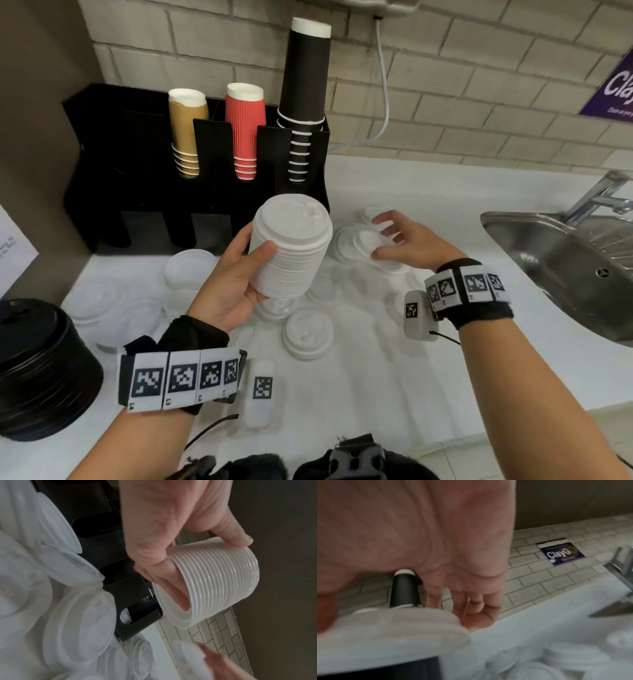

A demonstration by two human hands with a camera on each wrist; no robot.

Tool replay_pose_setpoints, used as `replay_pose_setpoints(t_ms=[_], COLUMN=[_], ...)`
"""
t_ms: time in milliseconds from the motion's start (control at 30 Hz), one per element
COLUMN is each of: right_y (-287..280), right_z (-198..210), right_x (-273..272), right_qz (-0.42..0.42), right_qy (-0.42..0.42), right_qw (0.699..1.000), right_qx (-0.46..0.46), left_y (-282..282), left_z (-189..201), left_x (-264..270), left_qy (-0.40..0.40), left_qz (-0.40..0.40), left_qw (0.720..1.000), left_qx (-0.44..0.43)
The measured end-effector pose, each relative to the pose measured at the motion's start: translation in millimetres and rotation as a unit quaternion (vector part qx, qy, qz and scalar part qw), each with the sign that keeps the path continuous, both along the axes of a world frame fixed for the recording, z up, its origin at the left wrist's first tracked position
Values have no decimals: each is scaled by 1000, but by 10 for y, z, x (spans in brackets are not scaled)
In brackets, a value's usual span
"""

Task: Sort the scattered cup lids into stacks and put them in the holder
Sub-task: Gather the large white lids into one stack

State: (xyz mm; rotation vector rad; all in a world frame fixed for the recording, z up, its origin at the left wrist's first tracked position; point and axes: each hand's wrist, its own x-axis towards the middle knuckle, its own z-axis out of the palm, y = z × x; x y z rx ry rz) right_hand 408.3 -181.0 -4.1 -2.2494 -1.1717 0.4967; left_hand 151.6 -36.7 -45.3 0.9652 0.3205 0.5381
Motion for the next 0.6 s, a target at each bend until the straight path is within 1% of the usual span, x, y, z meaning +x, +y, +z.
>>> replay_pose_setpoints(t_ms=[33,67,133,167,233,300,333,467,600], right_y=[-1,3,14,20,41,75,93,146,161], right_z=[39,72,132,162,210,239,248,238,233], right_x=[-87,-201,-461,-582,-774,-905,-956,-1059,-1078], right_qz=[-10,-13,5,21,51,69,74,78,85], right_qy=[49,99,169,180,176,162,151,62,35], right_qw=[996,986,957,944,927,921,924,949,955], right_qx=[72,136,237,275,327,346,344,298,281], left_y=[-14,-28,-56,-70,-95,-119,-131,-171,-186], left_z=[1,2,1,-1,-8,-18,-21,-19,-19], left_x=[13,27,52,63,79,88,90,106,109], left_qy=[2,4,7,9,13,14,15,22,35], left_qz=[0,-1,-3,-4,-4,-9,-11,-17,-14], left_qw=[1000,1000,1000,1000,1000,1000,1000,1000,999], left_qx=[-2,-5,-13,-16,-16,-12,-10,-6,7])
